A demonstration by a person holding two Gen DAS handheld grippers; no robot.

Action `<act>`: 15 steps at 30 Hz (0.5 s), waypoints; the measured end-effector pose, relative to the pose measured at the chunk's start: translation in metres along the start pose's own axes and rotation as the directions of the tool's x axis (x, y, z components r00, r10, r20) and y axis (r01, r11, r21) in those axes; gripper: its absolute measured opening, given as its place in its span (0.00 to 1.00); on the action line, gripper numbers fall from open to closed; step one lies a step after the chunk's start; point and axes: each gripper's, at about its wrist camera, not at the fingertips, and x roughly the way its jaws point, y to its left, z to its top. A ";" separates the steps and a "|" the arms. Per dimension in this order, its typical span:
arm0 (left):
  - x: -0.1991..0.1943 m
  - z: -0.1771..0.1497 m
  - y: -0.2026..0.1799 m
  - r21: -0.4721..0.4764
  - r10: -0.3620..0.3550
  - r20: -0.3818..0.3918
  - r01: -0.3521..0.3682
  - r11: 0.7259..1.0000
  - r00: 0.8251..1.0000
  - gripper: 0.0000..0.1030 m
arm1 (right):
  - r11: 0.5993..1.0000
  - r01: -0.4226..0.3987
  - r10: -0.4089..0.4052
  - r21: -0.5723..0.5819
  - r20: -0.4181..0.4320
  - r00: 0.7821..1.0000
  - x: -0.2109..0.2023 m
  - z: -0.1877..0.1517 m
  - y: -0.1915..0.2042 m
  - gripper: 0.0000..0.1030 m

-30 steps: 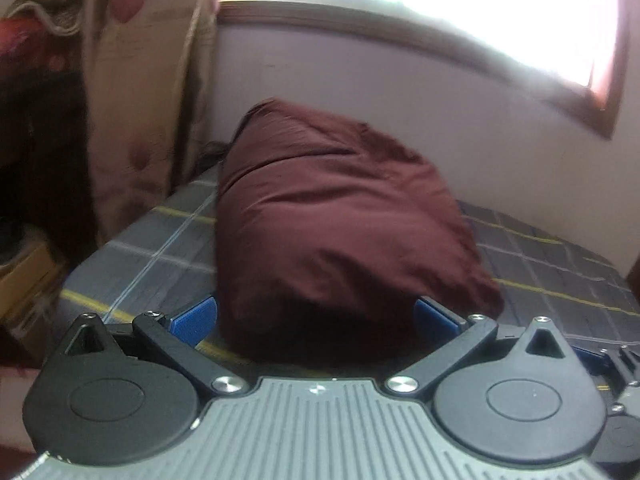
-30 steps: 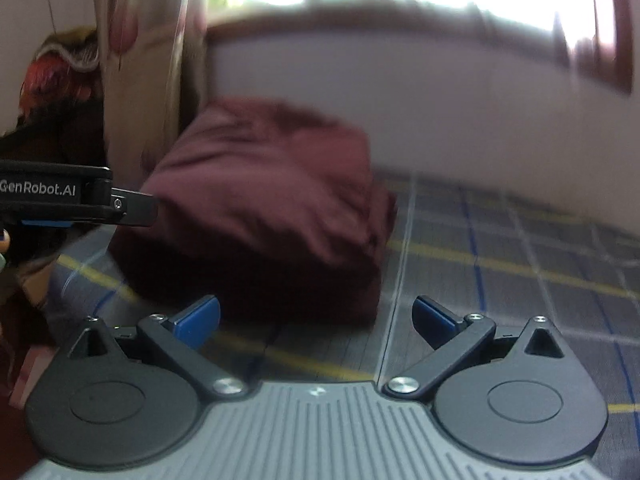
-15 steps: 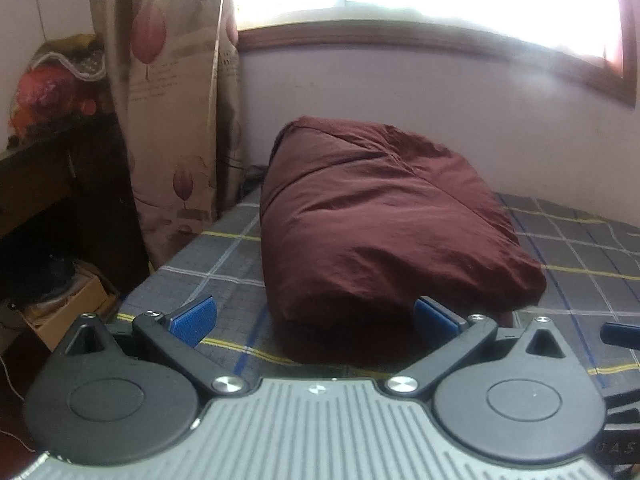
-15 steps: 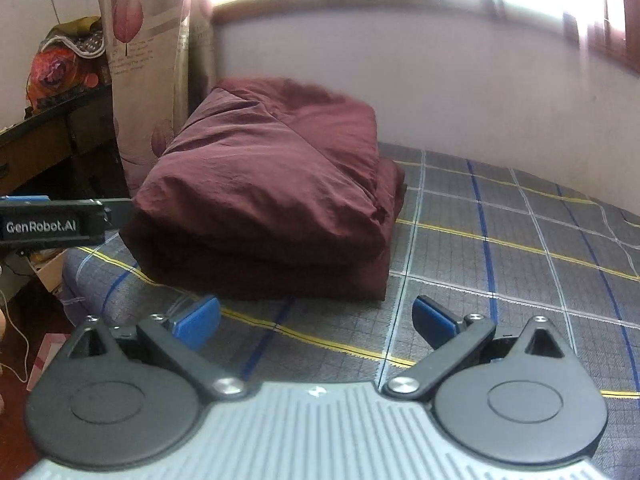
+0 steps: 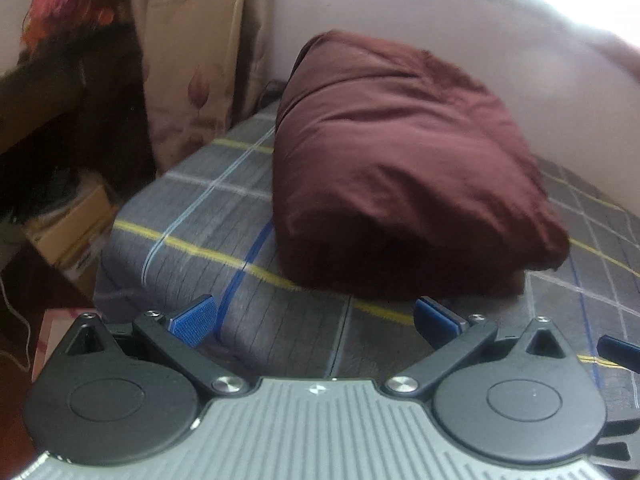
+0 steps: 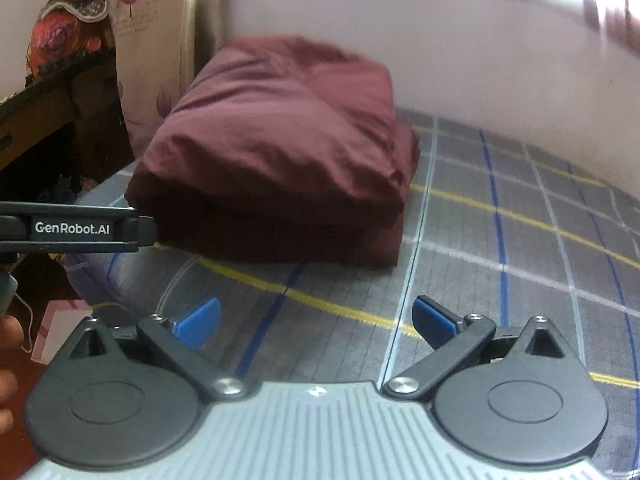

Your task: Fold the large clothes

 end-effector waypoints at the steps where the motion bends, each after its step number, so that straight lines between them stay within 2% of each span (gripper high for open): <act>1: 0.001 -0.001 0.001 -0.002 0.002 -0.008 -0.002 1.000 1.000 1.00 | 1.000 -0.004 0.004 0.002 -0.006 1.000 0.001 0.000 0.000 1.00; 15: 0.013 -0.005 -0.001 0.002 0.035 -0.052 -0.035 0.999 0.998 1.00 | 1.000 0.017 -0.017 -0.013 -0.029 0.999 0.012 -0.002 0.000 1.00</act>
